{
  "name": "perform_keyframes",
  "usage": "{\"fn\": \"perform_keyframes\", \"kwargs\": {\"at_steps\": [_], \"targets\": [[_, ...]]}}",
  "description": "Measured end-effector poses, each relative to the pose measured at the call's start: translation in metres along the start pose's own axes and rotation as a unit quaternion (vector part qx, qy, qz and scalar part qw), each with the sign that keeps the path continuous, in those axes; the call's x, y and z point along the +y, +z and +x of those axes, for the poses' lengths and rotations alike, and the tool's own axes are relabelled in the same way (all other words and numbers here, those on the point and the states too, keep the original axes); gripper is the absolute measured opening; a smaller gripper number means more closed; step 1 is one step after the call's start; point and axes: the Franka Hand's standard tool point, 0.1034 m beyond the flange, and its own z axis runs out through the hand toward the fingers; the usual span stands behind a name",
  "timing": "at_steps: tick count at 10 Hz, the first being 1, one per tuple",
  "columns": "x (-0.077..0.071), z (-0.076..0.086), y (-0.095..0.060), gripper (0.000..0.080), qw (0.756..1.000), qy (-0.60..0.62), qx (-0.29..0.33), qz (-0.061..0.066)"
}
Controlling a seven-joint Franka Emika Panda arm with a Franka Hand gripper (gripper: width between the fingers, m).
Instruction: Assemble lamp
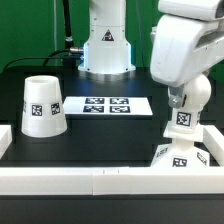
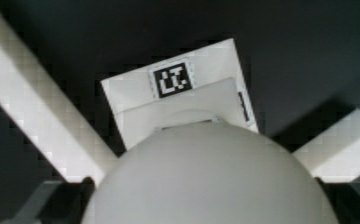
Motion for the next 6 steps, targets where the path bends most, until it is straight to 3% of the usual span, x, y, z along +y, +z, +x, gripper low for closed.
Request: {"fn": "perform_keyframes", "kwargs": {"at_steps": [2, 4, 6], "targets": [[-0.0010, -0.0007, -0.0006, 0.0576, 0.999, 0.050, -0.002, 0.002], [-0.0048, -0.0019, -0.0009, 0.0576, 0.986, 0.166, -0.007, 0.015], [-0.0051, -0.0012, -0.0012, 0.0576, 0.983, 0.184, -0.007, 0.015]]}}
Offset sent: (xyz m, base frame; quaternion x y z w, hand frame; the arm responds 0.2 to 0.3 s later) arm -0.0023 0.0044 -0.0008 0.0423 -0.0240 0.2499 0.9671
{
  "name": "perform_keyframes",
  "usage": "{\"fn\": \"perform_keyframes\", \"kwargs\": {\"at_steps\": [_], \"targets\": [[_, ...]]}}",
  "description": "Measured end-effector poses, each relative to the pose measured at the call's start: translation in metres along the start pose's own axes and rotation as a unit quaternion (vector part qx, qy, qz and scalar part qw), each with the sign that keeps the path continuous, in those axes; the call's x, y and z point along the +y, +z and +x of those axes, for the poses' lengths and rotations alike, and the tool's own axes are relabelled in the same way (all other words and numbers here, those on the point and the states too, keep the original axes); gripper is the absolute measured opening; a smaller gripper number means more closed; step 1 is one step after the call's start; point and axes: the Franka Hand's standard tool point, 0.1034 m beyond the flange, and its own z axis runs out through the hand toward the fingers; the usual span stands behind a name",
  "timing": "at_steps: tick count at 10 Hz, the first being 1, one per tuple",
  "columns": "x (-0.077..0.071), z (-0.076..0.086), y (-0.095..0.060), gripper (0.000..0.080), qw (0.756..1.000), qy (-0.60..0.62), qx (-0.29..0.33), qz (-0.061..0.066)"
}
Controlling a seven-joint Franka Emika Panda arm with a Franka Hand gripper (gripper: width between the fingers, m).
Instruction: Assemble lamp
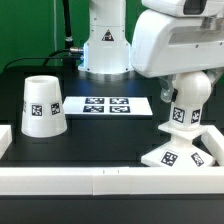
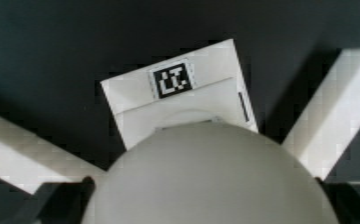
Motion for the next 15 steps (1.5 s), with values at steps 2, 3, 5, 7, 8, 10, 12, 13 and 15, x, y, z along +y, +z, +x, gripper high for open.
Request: {"fn": "perform_keyframes", "kwargs": {"at_steps": [2, 3, 5, 7, 8, 10, 12, 13, 15], "targets": [[0.000, 0.000, 0.001, 0.0678, 1.000, 0.000, -0.001, 0.000], [0.002, -0.002, -0.001, 0.0678, 1.000, -0.003, -0.001, 0.000], [0.017, -0.030, -0.026, 0.0699, 1.000, -0.027, -0.009, 0.002], [0.042, -0.048, -0.050, 0.0699, 0.999, -0.031, -0.009, 0.001], [0.040, -0.048, -0.048, 0.0699, 1.000, -0.027, -0.008, 0.001], [0.040, -0.047, -0.046, 0.0699, 1.000, -0.027, -0.010, 0.001], [0.043, -0.050, -0.045, 0.0699, 0.999, -0.036, -0.010, 0.001], [0.056, -0.066, -0.038, 0.0699, 0.997, -0.071, -0.011, 0.003], [0.094, -0.112, -0.022, 0.0699, 0.996, -0.091, -0.019, 0.011]]}}
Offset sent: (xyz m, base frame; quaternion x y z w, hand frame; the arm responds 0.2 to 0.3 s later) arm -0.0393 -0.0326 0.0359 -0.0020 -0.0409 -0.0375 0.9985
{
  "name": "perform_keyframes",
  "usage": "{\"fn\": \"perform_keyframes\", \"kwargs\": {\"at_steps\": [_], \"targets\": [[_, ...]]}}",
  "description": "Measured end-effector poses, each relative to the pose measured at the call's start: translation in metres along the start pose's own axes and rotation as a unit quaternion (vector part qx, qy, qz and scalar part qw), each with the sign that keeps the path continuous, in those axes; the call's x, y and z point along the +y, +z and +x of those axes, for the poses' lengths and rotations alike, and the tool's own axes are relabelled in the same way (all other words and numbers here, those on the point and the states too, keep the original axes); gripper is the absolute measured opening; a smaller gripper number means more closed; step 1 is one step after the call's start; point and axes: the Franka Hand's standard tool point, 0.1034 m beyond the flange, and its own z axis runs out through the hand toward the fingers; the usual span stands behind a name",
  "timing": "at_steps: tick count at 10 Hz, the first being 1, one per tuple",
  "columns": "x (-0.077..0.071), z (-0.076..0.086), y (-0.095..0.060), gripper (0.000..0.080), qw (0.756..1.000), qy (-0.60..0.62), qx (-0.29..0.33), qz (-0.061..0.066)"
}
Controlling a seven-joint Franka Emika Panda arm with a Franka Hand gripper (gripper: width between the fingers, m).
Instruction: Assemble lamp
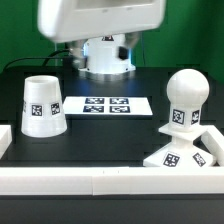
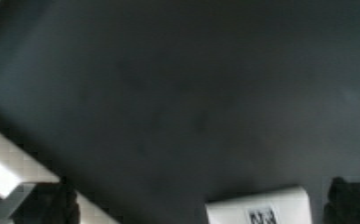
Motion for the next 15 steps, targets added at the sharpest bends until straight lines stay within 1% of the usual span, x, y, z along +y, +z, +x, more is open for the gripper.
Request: {"fn": "perform_keyframes", "kwargs": {"at_steps": [1, 2, 4, 5, 6, 7, 8, 9, 10, 13, 14, 15], "targets": [[0.018, -0.022, 0.009, 0.0699, 1.000, -0.009, -0.001, 0.001], [0.024, -0.030, 0.013, 0.0699, 1.000, -0.002, -0.001, 0.002], [0.022, -0.028, 0.013, 0.0699, 1.000, -0.003, -0.002, 0.002], [0.024, -0.030, 0.013, 0.0699, 1.000, -0.001, -0.001, 0.002], [0.031, -0.037, 0.010, 0.0699, 1.000, 0.004, 0.003, -0.002], [0.032, -0.057, 0.015, 0.0699, 1.000, 0.011, 0.018, -0.006], [0.029, -0.080, 0.023, 0.0699, 0.999, 0.022, 0.021, 0.009], [0.031, -0.095, 0.028, 0.0699, 0.999, 0.024, 0.026, 0.012], [0.030, -0.103, 0.031, 0.0699, 0.999, 0.030, 0.027, 0.014], [0.030, -0.102, 0.032, 0.0699, 0.999, 0.029, 0.027, 0.014], [0.028, -0.104, 0.033, 0.0699, 0.999, 0.036, 0.030, 0.016], [0.020, -0.116, 0.036, 0.0699, 0.997, 0.059, 0.041, 0.023]]}}
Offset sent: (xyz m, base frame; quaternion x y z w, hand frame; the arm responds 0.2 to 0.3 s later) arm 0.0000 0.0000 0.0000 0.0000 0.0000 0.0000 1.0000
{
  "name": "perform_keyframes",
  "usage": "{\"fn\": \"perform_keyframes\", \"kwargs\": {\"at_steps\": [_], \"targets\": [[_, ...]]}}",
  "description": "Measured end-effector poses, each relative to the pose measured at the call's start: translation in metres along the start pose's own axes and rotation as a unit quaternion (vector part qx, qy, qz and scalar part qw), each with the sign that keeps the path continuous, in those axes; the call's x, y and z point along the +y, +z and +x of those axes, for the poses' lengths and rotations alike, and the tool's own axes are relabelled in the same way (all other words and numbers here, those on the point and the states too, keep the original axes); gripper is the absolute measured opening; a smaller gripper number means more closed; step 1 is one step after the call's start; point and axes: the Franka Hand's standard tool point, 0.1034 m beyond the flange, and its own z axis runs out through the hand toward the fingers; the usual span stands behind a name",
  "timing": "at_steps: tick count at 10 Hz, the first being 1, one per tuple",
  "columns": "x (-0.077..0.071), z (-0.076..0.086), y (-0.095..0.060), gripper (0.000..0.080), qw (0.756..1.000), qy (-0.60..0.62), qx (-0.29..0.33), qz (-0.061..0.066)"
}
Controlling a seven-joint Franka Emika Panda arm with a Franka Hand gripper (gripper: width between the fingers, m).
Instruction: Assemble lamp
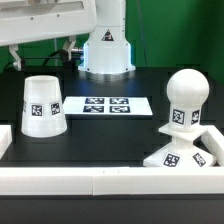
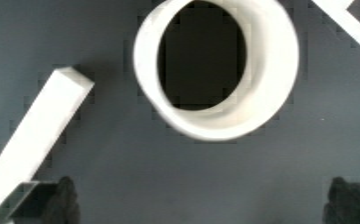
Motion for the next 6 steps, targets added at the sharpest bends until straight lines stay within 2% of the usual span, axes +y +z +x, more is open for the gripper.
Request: {"fn": "perform_keyframes", "kwargs": {"at_steps": [1, 2, 3, 6], "targets": [[-0.012, -0.012, 0.006, 0.0699, 1.000, 0.006, 0.016, -0.010], [-0.028, -0.023, 0.015, 0.0699, 1.000, 0.010, 0.019, -0.006], [-0.033, -0.026, 0.019, 0.0699, 1.000, 0.009, 0.019, -0.006], [-0.033, -0.025, 0.021, 0.0699, 1.000, 0.008, 0.017, -0.005]]}}
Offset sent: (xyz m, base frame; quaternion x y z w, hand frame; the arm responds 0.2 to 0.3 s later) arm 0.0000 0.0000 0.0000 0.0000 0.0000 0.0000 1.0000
